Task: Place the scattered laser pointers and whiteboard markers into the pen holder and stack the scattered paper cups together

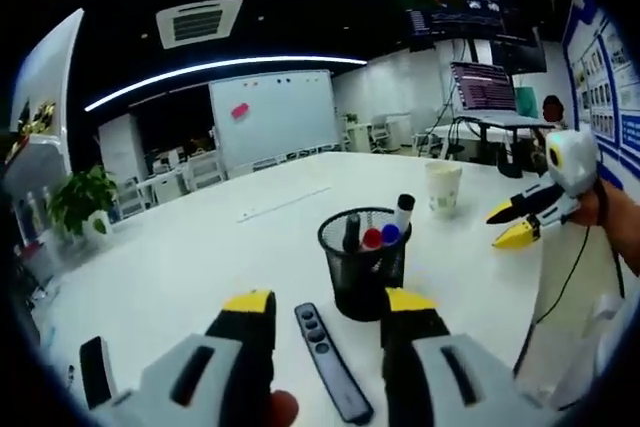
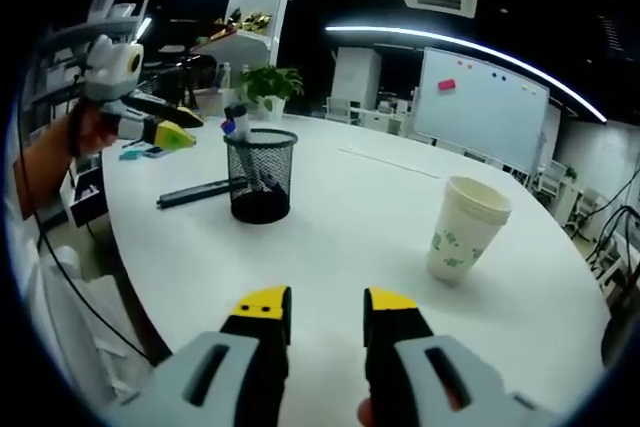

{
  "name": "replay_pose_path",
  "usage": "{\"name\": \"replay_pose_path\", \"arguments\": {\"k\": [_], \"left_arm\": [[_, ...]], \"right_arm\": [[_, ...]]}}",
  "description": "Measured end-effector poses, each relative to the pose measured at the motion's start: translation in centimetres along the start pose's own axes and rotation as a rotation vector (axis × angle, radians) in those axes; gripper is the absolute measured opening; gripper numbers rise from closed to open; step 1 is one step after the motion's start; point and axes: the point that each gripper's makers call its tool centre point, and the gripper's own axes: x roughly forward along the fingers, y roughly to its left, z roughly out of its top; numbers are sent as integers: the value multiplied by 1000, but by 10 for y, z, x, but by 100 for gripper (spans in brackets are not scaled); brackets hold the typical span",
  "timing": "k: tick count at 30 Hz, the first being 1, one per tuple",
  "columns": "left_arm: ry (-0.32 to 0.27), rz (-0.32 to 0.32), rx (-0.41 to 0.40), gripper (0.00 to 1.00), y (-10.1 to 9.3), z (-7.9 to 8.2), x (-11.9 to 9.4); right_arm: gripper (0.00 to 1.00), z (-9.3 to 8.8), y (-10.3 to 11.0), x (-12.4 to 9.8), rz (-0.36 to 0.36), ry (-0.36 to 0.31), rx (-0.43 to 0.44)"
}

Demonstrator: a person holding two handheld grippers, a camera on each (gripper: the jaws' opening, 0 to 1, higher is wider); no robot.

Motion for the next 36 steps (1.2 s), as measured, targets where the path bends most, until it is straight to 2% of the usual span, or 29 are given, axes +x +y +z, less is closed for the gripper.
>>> {"name": "replay_pose_path", "arguments": {"k": [18,23,36], "left_arm": [[73,21,-23,41,3,-26,-7],[117,24,-49,39,3,-38,-7],[173,34,-108,37,2,-56,-8]], "right_arm": [[29,3,-2,1,-21,-15,8],[29,3,-1,0,-23,-13,0],[29,2,2,-2,-19,-9,-8]]}}
